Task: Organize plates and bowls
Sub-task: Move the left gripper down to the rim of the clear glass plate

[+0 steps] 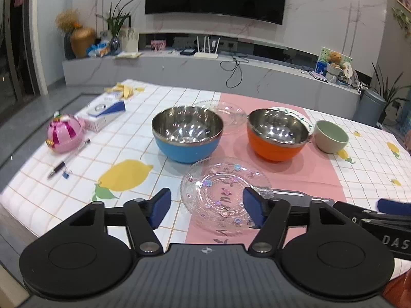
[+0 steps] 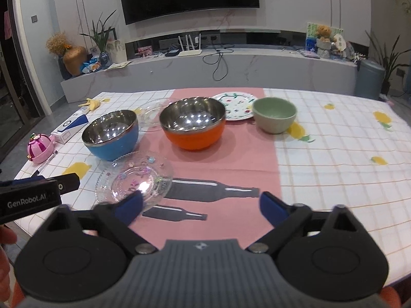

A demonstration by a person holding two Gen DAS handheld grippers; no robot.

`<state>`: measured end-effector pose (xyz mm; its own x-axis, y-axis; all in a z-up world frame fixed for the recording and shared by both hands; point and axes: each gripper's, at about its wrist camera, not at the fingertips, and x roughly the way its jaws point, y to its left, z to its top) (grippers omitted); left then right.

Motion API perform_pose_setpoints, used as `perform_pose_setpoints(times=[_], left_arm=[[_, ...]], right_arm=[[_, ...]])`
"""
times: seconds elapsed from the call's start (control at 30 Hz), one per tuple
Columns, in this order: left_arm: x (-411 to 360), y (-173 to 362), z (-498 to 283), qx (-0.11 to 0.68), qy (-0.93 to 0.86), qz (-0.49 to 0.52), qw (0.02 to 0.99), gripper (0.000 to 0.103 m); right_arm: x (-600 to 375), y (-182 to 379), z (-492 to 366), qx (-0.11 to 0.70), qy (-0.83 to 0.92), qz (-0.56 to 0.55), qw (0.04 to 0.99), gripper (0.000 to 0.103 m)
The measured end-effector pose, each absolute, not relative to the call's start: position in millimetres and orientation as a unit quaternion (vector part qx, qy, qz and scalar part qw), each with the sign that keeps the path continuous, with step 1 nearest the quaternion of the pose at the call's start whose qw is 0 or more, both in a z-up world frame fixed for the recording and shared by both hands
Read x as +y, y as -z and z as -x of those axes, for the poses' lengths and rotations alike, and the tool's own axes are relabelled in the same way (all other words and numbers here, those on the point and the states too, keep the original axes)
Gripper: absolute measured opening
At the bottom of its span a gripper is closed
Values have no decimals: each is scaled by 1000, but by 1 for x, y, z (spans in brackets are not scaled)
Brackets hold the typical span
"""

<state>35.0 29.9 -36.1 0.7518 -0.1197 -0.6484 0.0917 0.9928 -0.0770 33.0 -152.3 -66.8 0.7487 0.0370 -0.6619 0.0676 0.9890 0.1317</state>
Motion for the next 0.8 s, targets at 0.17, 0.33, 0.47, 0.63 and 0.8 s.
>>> perform_pose_setpoints(times=[0.17, 0.33, 0.47, 0.63, 0.8], left_arm=[[50, 53, -56, 361, 64, 78, 927, 50], [65, 73, -82, 368, 60, 109, 921, 36], [76, 92, -100, 378, 59, 138, 914, 30], [84, 112, -113, 394, 61, 174, 900, 27], [88, 123, -120, 404, 59, 191, 892, 24]], right_arm=[[-145, 85, -57, 364, -10, -94, 927, 66], [-142, 104, -87, 379, -28, -130, 916, 46], [-140, 120, -111, 393, -35, -153, 906, 33], [-137, 138, -135, 412, -43, -181, 892, 27], [-133, 149, -146, 422, -48, -184, 887, 19]])
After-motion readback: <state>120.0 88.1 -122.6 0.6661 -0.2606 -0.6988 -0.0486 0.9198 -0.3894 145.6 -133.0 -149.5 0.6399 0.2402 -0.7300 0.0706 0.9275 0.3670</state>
